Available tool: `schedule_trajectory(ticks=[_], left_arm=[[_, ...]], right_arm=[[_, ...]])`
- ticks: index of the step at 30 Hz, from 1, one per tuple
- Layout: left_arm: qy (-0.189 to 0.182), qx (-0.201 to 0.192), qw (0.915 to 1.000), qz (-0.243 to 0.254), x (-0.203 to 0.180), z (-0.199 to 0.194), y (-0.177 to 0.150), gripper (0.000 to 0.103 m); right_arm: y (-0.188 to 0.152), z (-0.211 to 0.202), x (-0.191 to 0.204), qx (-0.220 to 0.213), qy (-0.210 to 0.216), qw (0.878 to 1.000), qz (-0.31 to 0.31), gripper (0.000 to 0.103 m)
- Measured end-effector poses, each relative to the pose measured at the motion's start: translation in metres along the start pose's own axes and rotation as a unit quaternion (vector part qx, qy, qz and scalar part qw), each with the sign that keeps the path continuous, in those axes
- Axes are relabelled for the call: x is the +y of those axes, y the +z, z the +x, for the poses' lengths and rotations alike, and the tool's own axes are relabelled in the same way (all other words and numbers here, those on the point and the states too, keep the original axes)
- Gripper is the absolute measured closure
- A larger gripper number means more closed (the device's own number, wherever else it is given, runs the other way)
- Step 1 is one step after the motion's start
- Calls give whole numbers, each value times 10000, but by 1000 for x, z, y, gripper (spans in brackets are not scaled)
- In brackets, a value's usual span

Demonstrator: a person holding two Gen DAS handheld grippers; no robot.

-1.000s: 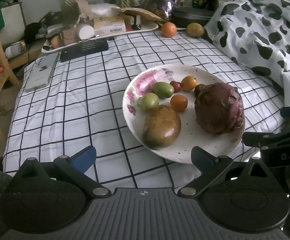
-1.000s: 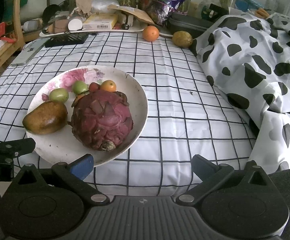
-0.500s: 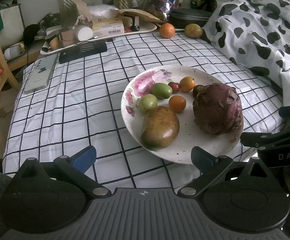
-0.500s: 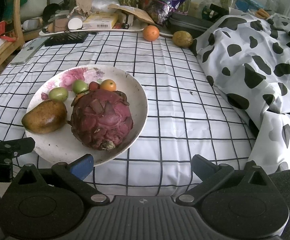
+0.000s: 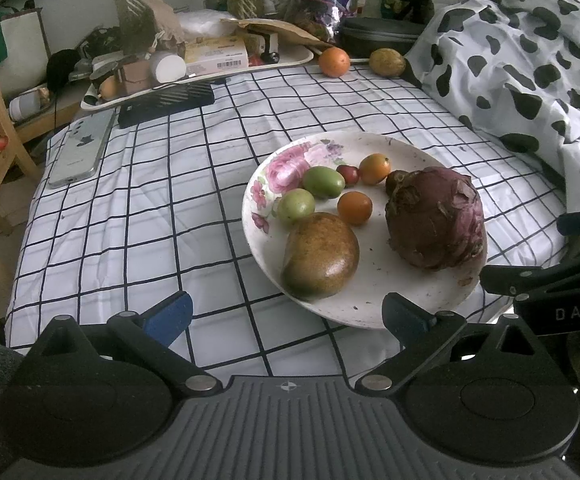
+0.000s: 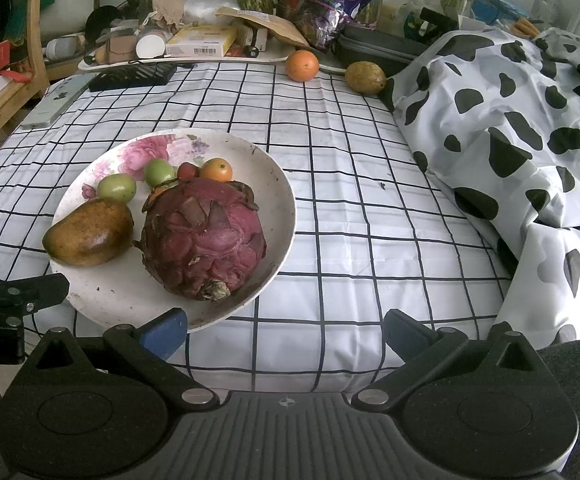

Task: Organize fruits

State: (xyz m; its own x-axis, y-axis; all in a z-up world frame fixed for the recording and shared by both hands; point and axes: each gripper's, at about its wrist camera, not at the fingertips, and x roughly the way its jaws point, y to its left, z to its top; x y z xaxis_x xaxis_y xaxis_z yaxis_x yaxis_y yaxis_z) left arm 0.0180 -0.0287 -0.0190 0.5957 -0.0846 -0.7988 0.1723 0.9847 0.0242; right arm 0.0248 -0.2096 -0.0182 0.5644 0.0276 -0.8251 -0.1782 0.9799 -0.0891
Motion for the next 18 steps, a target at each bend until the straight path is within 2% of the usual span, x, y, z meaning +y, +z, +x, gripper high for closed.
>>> schedule_trajectory(ticks=[18], left_arm=[[17,-8,10000,12,0,-1,1,0]], right_arm=[[0,0,0,0,-5,10000,0,0]])
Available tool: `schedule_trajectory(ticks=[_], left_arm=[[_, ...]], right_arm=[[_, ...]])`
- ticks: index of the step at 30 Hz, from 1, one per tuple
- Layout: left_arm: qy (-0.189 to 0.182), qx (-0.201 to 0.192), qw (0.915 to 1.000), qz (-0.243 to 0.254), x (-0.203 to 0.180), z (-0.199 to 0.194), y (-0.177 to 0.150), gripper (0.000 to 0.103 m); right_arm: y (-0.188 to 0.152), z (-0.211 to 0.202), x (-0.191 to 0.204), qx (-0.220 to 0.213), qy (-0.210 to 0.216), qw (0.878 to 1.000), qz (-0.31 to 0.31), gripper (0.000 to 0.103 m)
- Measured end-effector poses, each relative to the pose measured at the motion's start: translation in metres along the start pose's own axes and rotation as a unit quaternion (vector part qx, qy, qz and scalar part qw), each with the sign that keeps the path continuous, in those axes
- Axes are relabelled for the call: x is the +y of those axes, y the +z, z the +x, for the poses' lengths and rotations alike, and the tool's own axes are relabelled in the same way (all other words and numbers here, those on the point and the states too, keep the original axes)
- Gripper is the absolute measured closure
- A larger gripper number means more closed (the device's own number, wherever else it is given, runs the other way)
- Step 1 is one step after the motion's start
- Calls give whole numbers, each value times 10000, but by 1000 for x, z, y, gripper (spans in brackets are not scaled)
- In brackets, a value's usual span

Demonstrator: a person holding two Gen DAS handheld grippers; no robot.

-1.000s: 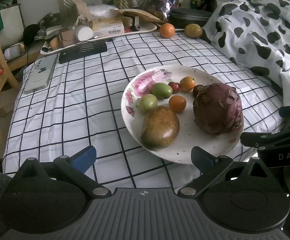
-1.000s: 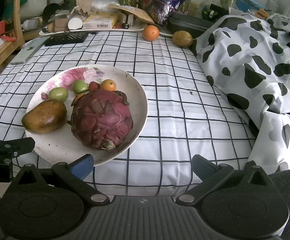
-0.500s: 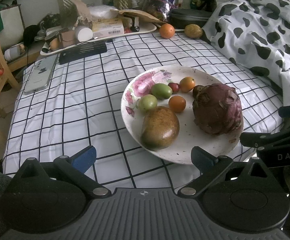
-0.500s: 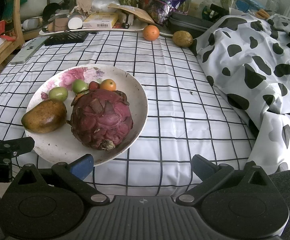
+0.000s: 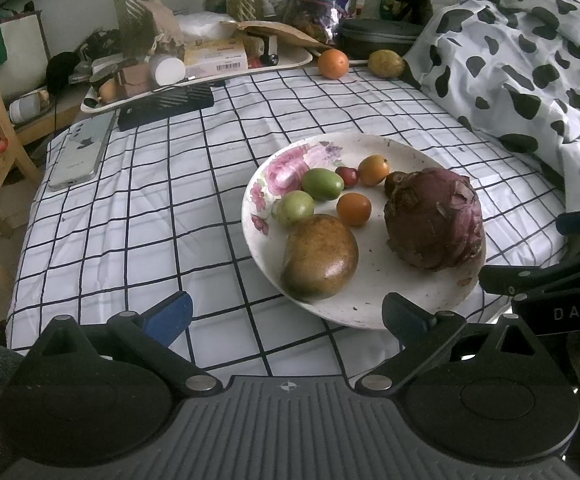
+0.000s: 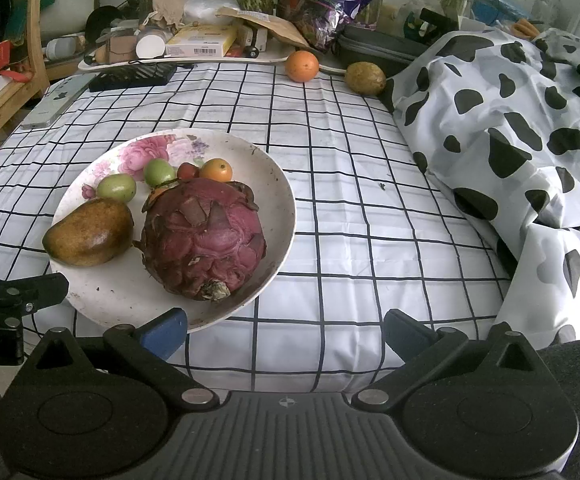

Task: Organize fruits

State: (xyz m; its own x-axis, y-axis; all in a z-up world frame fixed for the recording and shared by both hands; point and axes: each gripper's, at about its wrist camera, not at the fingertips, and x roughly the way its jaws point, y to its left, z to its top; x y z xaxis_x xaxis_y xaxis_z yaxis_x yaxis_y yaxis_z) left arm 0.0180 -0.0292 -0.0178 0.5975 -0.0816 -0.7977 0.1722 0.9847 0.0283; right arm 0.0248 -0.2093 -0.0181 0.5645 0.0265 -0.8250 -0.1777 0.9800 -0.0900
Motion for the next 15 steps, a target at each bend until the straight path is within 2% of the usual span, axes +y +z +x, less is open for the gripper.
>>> schedule_trajectory(ticks=[15], left_arm=[[-22,-75,10000,38,-1,-3,-2,0]], right_arm=[[0,0,0,1,-5,10000,-3,0]])
